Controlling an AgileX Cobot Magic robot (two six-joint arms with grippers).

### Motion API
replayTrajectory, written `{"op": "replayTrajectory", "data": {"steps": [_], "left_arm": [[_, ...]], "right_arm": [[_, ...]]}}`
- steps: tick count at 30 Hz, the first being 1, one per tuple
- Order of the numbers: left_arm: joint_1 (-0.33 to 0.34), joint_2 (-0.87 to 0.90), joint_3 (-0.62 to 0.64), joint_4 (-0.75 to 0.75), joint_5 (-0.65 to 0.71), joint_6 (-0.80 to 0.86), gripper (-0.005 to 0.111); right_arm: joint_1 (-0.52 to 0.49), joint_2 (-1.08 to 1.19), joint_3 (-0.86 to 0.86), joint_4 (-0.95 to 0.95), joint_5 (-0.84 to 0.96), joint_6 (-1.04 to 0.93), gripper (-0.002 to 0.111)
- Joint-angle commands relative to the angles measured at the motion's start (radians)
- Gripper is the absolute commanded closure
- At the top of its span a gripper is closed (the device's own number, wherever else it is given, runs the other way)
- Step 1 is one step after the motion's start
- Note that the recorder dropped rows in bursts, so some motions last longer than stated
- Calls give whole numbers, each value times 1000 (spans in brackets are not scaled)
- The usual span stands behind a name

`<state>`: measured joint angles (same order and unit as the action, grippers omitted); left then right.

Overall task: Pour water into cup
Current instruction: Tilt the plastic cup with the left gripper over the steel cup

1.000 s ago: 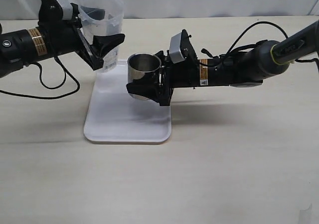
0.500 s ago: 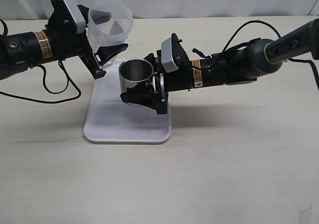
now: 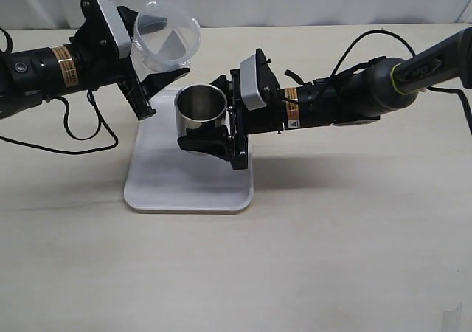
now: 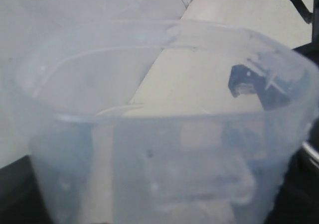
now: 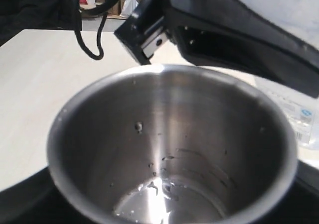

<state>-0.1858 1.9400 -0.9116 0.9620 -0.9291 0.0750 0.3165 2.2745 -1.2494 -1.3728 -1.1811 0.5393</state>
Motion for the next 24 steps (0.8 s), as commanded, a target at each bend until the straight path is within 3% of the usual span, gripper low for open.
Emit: {"op": "replayTrajectory", "data": {"steps": [1,24], "left_arm": [[-2,-3,-11,-16,-30,32,107],[-2,-3,-11,-25,-34,114,107]], "right_arm": [[0,-3,-6,24,-33,-23,104],[0,-3,-37,-3,-22,26,104]]}}
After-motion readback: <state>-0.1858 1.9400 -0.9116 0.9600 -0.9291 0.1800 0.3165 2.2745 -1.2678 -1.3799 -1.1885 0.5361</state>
